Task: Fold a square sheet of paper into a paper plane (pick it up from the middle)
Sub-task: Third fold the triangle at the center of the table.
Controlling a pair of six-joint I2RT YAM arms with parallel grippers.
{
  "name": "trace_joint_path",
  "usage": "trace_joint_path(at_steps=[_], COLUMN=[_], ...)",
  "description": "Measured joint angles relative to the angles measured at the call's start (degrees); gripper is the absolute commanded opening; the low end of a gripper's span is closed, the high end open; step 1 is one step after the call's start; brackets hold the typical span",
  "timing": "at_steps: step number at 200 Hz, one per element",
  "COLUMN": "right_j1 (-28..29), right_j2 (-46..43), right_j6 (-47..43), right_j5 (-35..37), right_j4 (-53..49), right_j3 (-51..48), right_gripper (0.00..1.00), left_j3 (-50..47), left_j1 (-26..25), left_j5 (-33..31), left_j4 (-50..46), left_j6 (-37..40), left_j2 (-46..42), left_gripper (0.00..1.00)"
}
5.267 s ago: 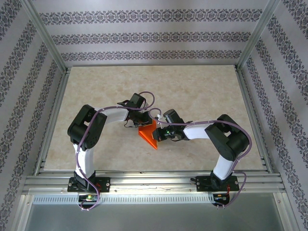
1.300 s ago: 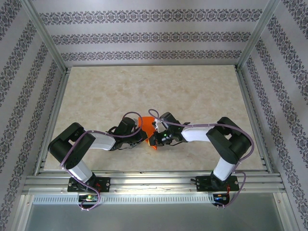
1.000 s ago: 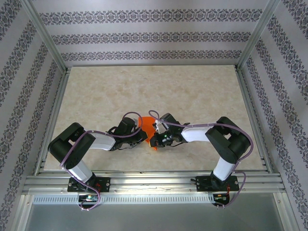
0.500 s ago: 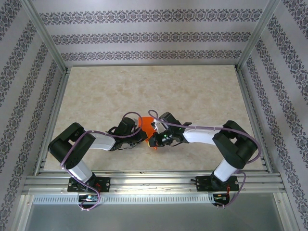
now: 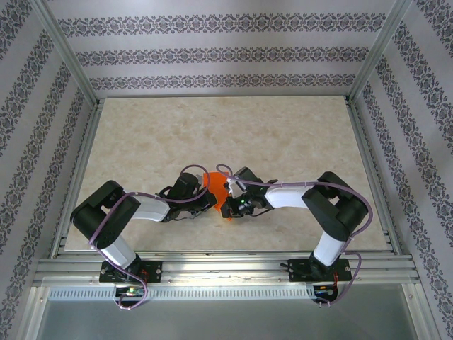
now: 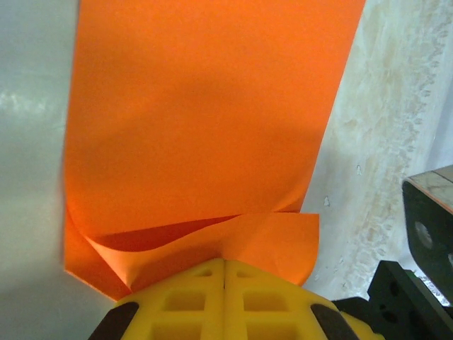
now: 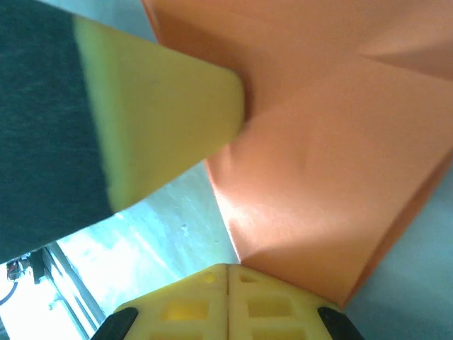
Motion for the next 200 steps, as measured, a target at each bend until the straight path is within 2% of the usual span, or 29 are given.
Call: trace_joint_path(at_steps=[84,152,200], right_j1=[-0.55,-0.61,-0.94], right_j2=[-0.68,-5.55,0.02], right_j6=[1.6,3.02,4.76], right_j5=[-2.75,-4.02,-4.04], right_j4=[7.06,2.45,2.36], right_j3=[-4.09,-2.27,2.51], right_gripper=[0.11,0.12,0.12], left_j3=[0.0,0.0,0.0], left_j1=[-0.02,-0.04,-0.04], left_j5=[0.02,0.02,0.02], left_j4=[-0.02,-0.02,-0.02], left_j6=[0.0,0.0,0.0], left_j2=[0.0,0.0,0.0], left_gripper=[0.0,0.0,0.0])
